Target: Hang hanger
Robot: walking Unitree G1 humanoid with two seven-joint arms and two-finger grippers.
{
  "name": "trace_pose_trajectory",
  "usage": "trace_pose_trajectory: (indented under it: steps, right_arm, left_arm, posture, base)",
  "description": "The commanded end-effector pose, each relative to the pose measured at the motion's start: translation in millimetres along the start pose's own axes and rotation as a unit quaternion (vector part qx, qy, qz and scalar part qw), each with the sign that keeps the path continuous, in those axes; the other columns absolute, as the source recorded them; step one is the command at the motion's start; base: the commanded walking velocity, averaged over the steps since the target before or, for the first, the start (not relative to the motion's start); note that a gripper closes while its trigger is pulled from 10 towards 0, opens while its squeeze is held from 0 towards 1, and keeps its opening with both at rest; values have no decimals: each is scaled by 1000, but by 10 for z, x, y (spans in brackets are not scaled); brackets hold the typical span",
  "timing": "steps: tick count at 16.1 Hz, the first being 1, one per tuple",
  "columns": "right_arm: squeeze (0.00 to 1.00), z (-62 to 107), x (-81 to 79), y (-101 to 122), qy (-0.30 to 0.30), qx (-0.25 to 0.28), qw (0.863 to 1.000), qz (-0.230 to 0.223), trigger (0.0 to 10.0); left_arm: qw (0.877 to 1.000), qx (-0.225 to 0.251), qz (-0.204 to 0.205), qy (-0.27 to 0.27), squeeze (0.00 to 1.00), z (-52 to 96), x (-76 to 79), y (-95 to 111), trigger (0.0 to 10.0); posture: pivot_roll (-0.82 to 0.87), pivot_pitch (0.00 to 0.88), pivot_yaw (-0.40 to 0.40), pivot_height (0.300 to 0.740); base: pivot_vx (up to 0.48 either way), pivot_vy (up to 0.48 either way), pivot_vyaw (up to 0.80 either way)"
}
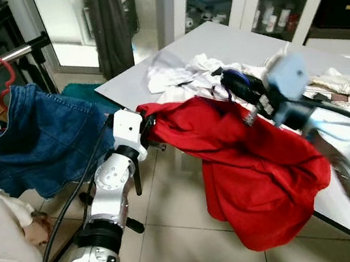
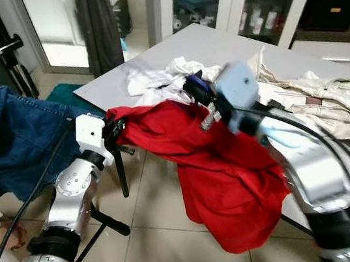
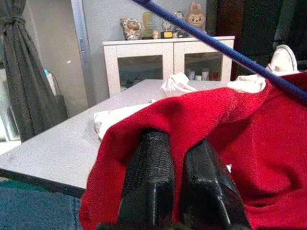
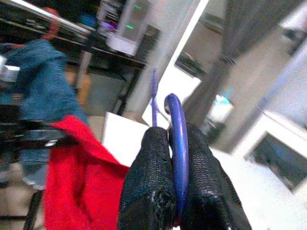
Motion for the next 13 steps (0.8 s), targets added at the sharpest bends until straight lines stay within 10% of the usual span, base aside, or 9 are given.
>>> trace_pose_trajectory:
  steps: [1, 13]
  right_arm:
    - [0, -23, 25, -12, -16, -7, 1000, -3, 10000]
    - [0, -383, 469, -35, -223, 48, 937, -264, 10000]
  left_arm:
    - [1000, 7, -9, -4, 0, -68, -4, 77, 10000]
    - [1000, 2, -3, 2, 0, -82, 77, 68, 10000]
  posture:
    - [-4, 0, -51, 740]
    - [-3, 0, -69, 740]
  base:
    - [0, 0, 0]
    - [0, 0, 0]
Point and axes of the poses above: a point about 5 cm out from each wrist's last joint towards the gripper, its own z axis pointing back from the gripper into the wrist, its own y axis along the axis of the wrist's last joint, x = y × z, the point moved 1 cm from there along -z, pointing out of the wrist towards the gripper, and after that the axes turned 12 degrees about -z, right-handed, at the moved point
